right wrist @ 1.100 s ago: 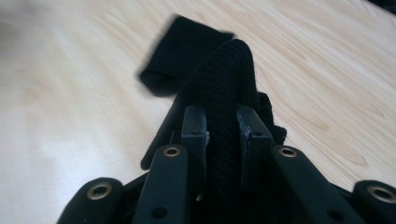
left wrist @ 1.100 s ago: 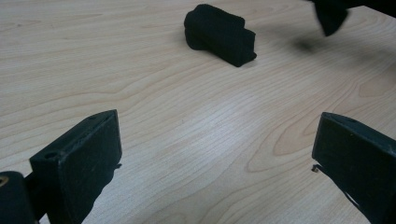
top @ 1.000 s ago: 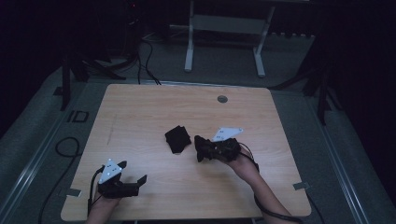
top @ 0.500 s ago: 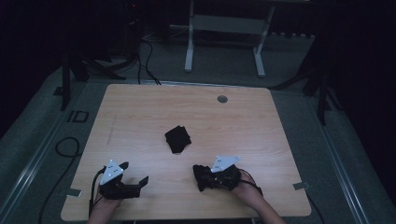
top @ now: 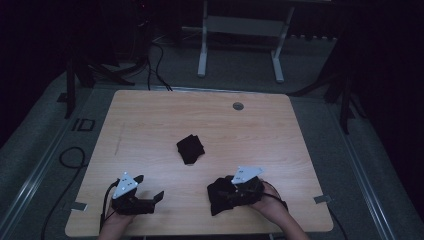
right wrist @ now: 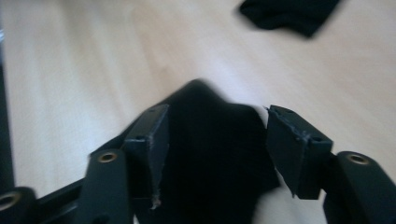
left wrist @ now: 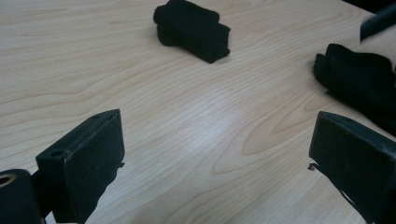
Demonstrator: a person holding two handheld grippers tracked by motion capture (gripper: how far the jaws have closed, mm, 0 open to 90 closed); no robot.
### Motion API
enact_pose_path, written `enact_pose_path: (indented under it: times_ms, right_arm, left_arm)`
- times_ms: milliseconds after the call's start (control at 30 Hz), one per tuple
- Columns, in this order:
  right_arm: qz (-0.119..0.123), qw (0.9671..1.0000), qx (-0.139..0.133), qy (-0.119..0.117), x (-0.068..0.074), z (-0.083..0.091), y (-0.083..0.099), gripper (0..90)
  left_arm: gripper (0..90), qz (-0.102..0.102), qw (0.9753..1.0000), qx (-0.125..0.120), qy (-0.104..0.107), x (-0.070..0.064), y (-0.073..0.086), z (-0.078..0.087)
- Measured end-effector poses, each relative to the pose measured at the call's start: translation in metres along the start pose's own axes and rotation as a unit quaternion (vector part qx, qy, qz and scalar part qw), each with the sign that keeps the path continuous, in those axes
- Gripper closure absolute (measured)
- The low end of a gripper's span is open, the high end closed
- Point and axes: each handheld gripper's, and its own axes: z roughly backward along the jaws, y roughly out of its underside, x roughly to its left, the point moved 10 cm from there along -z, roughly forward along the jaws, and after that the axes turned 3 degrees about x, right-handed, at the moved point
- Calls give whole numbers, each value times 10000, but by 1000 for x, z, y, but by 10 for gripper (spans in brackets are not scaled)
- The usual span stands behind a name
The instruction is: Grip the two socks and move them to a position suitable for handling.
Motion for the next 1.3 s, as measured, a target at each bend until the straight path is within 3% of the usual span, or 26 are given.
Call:
enact_pose_path:
  times_ms: [100,233,400,533,667,833,900,1033,1200,1300]
  right_arm:
    - [-401,9991,-93,73,-8,7,4,351]
    - [-647,9978,93,78,-5,-8,18,316]
    - [-443,9983,376,112,0,-24,26,349]
    - [-240,9986,448,132,3,-27,28,608]
    - [-183,9990,405,68,6,-23,24,777]
    - [-182,9997,104,-96,8,-7,9,794]
    - [-135,9995,-262,-112,10,12,-11,795]
    - [-32,9981,-609,-118,12,31,-34,795]
    - [4,9976,-687,-79,11,38,-46,795]
    - [-22,9987,-510,-27,9,32,-36,794]
  left_arm:
    - [40,47,10000,1,71,-4,-1,-2]
    - [41,89,9997,25,212,-13,-2,-7]
    - [41,-47,9992,140,379,-27,0,-14]
    - [42,-156,9985,208,492,-33,2,-16]
    - [69,-16,9978,182,638,-36,0,-18]
    - [94,-67,9971,259,718,-42,-2,-28]
    - [132,-105,9963,304,795,-48,-3,-33]
    - [145,-260,9944,429,927,-58,-2,-41]
    - [150,-250,9941,554,897,-54,-2,-46]
    - [255,-229,9941,621,861,-49,-3,-50]
